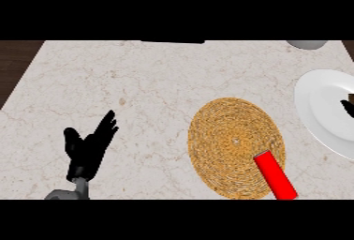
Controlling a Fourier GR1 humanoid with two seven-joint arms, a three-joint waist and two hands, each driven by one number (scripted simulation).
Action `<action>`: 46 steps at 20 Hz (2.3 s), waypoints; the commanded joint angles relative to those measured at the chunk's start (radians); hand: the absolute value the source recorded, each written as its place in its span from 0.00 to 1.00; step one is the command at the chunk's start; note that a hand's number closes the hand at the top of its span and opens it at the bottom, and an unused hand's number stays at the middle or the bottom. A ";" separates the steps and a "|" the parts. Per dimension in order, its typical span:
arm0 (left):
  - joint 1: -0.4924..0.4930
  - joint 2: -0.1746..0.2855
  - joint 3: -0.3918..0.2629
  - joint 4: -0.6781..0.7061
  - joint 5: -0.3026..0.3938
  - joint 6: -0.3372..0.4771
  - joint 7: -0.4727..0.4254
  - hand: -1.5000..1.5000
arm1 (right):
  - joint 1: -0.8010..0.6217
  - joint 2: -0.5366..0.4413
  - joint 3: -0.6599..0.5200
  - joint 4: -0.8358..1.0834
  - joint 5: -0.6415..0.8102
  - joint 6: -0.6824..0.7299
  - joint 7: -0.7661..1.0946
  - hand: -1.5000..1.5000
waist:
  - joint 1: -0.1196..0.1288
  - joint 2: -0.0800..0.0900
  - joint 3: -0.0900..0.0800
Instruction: Pick the sweet potato from the placemat and place it in the plate
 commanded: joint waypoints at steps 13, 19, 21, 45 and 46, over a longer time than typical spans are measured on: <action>-0.020 -0.010 0.023 0.048 0.000 -0.001 -0.008 0.50 | -0.116 -0.008 -0.195 0.240 -0.191 0.278 -0.367 0.00 | -0.012 0.006 0.003; 0.050 0.000 -0.001 -0.015 -0.017 -0.008 -0.009 0.50 | -0.101 -0.121 -0.272 0.331 -0.258 0.415 -0.352 0.00 | -0.011 -0.002 0.001; 0.034 -0.025 0.006 0.046 -0.026 0.011 -0.040 0.50 | -0.066 -0.143 -0.281 0.336 -0.278 0.549 -0.375 0.00 | -0.026 -0.003 0.001; -0.030 -0.036 0.065 0.064 -0.030 -0.010 0.008 0.50 | 0.259 -0.199 -0.159 0.312 -0.214 0.826 -0.594 0.00 | -0.048 -0.016 -0.003; 0.039 -0.021 0.046 -0.031 -0.028 -0.023 0.052 0.50 | 0.296 -0.187 -0.164 0.305 -0.230 0.817 -0.613 0.00 | -0.048 -0.018 -0.003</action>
